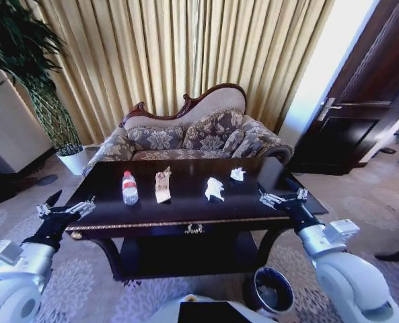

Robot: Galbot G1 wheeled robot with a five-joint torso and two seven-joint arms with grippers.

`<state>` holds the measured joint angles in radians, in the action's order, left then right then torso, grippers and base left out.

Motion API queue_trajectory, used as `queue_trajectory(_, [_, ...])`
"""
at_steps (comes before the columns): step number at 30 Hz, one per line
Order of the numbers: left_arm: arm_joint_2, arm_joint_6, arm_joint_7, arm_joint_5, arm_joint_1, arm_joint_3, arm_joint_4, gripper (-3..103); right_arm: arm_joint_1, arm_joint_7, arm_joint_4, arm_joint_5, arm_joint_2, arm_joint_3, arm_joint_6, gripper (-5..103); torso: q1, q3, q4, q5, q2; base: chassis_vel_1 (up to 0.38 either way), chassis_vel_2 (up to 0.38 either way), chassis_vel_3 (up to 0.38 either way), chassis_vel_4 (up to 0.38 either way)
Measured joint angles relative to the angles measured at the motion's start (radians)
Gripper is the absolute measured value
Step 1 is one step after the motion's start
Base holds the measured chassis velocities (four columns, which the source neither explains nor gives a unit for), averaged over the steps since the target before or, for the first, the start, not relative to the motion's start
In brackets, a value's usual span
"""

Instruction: Move to the front of the table and place the trash on the table into the trash bin.

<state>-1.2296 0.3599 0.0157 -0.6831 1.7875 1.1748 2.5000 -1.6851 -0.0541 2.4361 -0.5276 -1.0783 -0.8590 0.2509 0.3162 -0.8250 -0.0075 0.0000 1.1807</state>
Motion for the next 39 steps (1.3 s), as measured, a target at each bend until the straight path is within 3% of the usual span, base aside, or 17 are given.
queue_trajectory(9, [-0.015,-0.002,0.0,-0.002,0.0,-0.001,0.0,100,0.058,-0.008,-0.109,-0.067,0.074,0.035,0.019,100,-0.001,0.001,-0.0001,0.0001,0.001,-0.015,0.013,0.017,-0.012])
queue_trajectory(13, [-0.033,-0.021,0.0,-0.003,0.013,0.01,0.0,100,0.183,-0.058,-0.194,-0.198,0.173,0.117,0.082,100,-0.002,0.001,0.0,0.0001,0.001,0.0,0.0,0.0,0.0])
queue_trajectory(21, [-0.07,-0.034,0.0,-0.003,0.024,0.029,0.0,100,0.42,-0.162,-0.352,-0.225,0.256,0.3,0.148,100,0.0,0.0,0.0004,0.0001,0.0,0.0,0.0,0.0,0.0])
queue_trajectory(32, [-0.113,-0.037,0.0,0.004,0.017,0.028,0.0,100,0.608,-0.231,-0.492,-0.219,0.228,0.505,0.201,100,-0.001,0.0,0.0001,-0.0001,0.0,0.0,0.0,0.0,0.0])
queue_trajectory(39, [-0.129,-0.039,-0.001,0.001,0.019,0.035,0.0,100,0.666,-0.251,-0.542,-0.207,0.204,0.553,0.211,100,-0.001,0.0,0.0001,-0.0001,0.0,0.0,0.0,0.0,0.0])
